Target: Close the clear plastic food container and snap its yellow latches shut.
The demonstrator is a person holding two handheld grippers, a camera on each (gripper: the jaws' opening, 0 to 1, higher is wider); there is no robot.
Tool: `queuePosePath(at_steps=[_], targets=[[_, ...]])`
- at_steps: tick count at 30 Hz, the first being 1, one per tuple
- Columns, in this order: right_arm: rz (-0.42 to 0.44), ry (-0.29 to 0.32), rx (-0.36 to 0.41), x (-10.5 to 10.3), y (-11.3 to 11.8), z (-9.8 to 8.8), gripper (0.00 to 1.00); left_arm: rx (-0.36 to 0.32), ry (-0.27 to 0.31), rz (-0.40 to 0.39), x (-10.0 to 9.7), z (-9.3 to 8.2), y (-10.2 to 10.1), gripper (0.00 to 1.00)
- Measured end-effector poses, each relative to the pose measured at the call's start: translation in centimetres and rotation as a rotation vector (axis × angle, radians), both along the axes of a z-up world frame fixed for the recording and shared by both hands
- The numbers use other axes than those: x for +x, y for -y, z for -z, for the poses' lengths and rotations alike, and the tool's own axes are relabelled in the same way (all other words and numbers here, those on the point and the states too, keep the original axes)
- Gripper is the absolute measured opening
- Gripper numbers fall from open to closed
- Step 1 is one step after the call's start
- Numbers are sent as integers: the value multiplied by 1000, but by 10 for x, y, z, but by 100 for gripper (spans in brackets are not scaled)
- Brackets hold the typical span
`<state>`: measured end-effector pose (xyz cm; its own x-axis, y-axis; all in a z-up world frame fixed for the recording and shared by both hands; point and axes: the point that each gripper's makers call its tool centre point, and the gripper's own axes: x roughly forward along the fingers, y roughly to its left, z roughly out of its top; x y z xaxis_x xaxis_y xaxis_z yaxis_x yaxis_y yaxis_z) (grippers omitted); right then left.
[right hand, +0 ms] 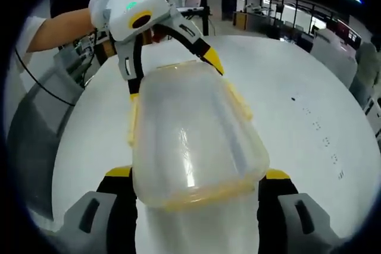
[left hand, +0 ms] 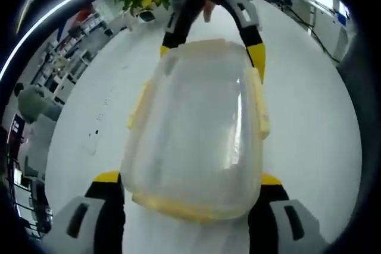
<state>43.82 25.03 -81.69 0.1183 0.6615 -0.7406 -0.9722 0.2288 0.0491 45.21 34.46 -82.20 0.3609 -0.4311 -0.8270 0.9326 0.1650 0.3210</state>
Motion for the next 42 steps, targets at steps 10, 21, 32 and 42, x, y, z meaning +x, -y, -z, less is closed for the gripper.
queuePosePath(at_steps=[10,21,32,42], targets=[[98,46,55,10,5,-11,84,7,-14,-65,-1,0,-19,74],[180,88,71,-11,14,-35,98,-305,39,-269,-10,-43,-30,95],[305,155,146,-31,20,-77,99,-577,94,-400,-59,-103,-45,99],[387,192,186,-82,25,-102,99,-626,302,-444,-99,-151,-83,99]])
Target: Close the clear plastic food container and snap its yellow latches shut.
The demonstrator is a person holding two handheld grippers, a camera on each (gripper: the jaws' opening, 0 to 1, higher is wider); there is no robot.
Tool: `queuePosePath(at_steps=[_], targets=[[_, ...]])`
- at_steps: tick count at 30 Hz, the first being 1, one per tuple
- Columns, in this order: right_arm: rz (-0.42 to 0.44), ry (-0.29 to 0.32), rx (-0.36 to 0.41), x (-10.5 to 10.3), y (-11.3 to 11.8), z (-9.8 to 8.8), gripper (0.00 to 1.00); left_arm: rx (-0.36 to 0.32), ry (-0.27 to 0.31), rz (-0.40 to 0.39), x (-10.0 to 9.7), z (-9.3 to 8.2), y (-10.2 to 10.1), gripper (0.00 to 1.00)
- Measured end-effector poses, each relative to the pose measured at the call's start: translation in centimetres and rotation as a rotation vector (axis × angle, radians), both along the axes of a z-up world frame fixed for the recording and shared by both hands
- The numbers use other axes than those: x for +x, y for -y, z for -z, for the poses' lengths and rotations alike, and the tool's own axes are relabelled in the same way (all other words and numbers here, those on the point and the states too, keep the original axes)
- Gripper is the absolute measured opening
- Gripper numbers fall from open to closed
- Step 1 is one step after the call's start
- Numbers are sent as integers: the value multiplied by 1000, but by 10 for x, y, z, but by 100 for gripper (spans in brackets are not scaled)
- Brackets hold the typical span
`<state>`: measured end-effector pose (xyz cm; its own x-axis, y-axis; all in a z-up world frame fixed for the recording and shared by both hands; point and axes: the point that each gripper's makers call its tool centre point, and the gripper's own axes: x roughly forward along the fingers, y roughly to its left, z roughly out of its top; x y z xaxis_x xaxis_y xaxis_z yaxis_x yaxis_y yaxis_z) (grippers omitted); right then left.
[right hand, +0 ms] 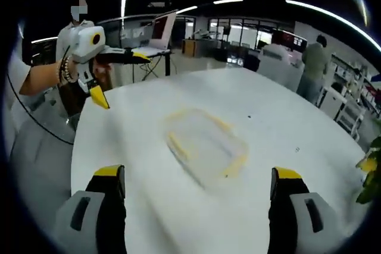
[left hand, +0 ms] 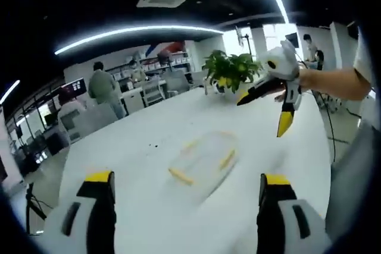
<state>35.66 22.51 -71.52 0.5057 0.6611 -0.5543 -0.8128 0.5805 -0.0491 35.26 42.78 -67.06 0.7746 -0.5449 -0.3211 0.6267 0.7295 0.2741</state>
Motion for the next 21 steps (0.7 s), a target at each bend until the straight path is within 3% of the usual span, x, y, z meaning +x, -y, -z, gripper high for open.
queuePosePath(at_steps=[2,6,11,14,21], targets=[[12,7,10,-14,1,-2,100,36,75,-24,-10,-9,-10,99],[102,52,52,-28,8,-15,99,-14,116,-37,-36,-24,-19,99],[185,78,76,-50,17,-22,99,-90,104,-21,-69,-29,-26,99],[232,83,126,-64,19,-26,99,-74,98,-25,-84,-23,-34,99],[244,87,133,-108,15,-17,96,-98,75,-47,-120,-13,-56,99]])
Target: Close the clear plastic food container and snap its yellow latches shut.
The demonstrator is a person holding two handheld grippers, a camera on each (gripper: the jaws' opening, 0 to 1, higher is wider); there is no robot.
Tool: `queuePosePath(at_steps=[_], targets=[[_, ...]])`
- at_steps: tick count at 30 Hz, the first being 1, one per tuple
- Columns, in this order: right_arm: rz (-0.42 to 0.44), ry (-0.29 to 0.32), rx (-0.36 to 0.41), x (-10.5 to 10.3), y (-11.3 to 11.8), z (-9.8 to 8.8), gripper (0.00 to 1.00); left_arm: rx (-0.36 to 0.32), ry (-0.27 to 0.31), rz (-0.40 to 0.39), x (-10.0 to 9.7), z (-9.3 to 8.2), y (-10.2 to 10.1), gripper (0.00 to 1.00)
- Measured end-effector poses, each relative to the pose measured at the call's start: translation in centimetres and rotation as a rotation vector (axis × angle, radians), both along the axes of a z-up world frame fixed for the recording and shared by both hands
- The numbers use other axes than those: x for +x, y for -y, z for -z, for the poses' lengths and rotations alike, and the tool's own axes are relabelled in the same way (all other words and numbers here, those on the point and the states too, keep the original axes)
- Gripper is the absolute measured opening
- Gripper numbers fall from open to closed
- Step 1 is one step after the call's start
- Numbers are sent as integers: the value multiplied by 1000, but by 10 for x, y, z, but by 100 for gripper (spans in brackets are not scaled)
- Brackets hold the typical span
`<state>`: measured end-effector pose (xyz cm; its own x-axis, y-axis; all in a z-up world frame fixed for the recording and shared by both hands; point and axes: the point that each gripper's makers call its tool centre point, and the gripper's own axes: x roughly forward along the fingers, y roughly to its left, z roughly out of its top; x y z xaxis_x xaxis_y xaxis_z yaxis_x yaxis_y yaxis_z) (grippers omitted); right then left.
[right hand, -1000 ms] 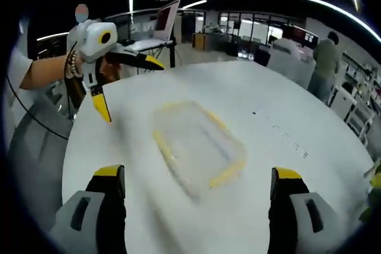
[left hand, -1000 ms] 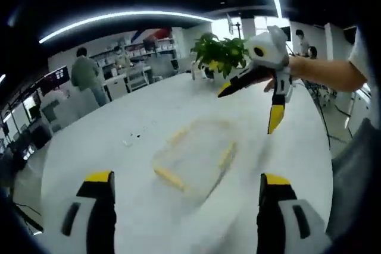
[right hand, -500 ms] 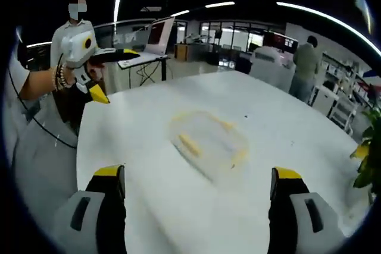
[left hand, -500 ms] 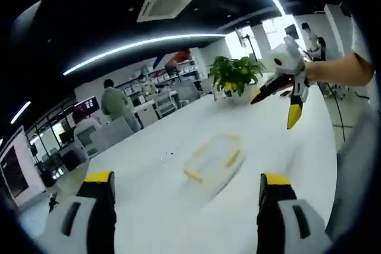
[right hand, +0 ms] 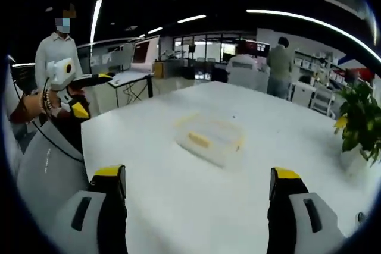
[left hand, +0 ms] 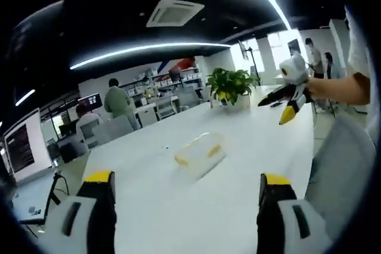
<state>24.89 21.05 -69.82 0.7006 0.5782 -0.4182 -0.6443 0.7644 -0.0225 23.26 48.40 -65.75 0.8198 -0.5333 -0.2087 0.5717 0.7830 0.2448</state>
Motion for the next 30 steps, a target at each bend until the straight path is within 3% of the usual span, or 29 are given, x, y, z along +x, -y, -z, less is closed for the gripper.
queuePosePath(at_steps=[4,8,15,19,23,30], targets=[[55,27,26,-14,4,-1,95,-9,-25,-6,-15,9,-7,99],[89,41,42,-30,7,1,96,-84,-55,-15,-31,15,-10,99],[149,37,66,-47,12,12,95,-116,-84,-43,-42,28,-9,97],[162,24,64,-53,10,19,94,-80,-82,-44,-43,34,-4,96],[171,45,41,-50,12,17,94,-59,-84,-63,-40,38,-9,95],[195,20,23,-50,18,25,89,-29,-112,-103,-38,53,-15,94]])
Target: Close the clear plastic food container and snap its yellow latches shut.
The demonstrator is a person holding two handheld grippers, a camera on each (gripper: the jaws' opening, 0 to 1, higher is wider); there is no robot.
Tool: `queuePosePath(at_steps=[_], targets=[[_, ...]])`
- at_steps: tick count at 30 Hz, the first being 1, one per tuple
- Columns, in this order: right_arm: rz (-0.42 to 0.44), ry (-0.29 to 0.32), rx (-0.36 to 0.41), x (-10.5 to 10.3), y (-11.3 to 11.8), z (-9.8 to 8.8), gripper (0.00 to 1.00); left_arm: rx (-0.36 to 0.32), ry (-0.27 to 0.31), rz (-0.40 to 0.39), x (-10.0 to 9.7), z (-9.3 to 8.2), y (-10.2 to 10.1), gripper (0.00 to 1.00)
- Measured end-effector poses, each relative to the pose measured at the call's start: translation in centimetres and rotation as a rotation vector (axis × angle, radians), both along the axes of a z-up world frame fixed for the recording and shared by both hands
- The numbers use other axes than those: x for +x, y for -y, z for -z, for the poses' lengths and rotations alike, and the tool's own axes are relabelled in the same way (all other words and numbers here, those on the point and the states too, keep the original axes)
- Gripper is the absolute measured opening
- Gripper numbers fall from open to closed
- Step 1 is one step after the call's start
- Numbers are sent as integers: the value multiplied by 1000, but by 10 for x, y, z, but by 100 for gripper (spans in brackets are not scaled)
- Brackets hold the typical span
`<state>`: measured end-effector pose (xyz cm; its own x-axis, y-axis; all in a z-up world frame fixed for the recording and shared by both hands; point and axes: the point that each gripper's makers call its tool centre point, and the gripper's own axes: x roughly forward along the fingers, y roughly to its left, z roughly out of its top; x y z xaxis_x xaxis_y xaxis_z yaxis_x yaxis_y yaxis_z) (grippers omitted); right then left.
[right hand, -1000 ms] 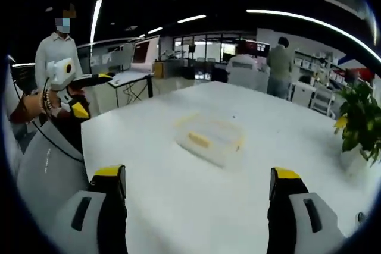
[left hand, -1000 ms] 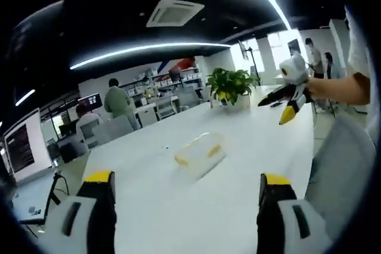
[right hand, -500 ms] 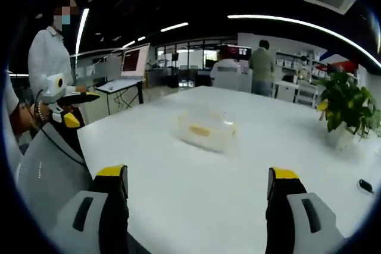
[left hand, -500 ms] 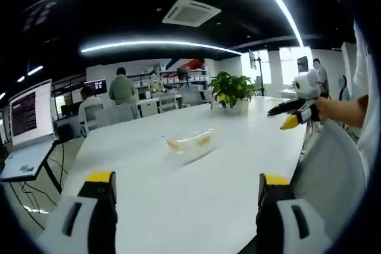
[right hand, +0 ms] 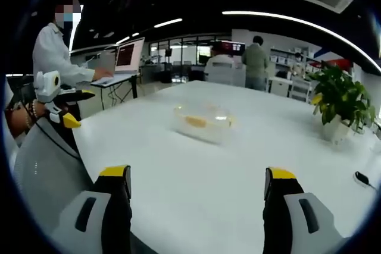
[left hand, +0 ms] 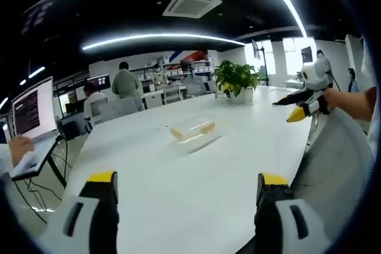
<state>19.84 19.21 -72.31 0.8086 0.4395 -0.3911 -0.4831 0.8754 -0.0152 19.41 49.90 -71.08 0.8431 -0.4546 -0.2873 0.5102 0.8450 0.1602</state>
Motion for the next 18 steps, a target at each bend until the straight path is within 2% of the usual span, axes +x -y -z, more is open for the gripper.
queuePosePath(at_steps=[2,8,13,18], targets=[[5,1,2,1,1,0,90,32,-33,12,-2,8,0,93],[-5,-14,-13,2,0,5,90,-3,-21,0,1,5,-3,94],[-14,-30,-40,2,-1,9,90,18,-24,4,0,6,-1,95],[-23,-45,-37,1,-2,12,90,10,-26,8,1,6,1,95]])
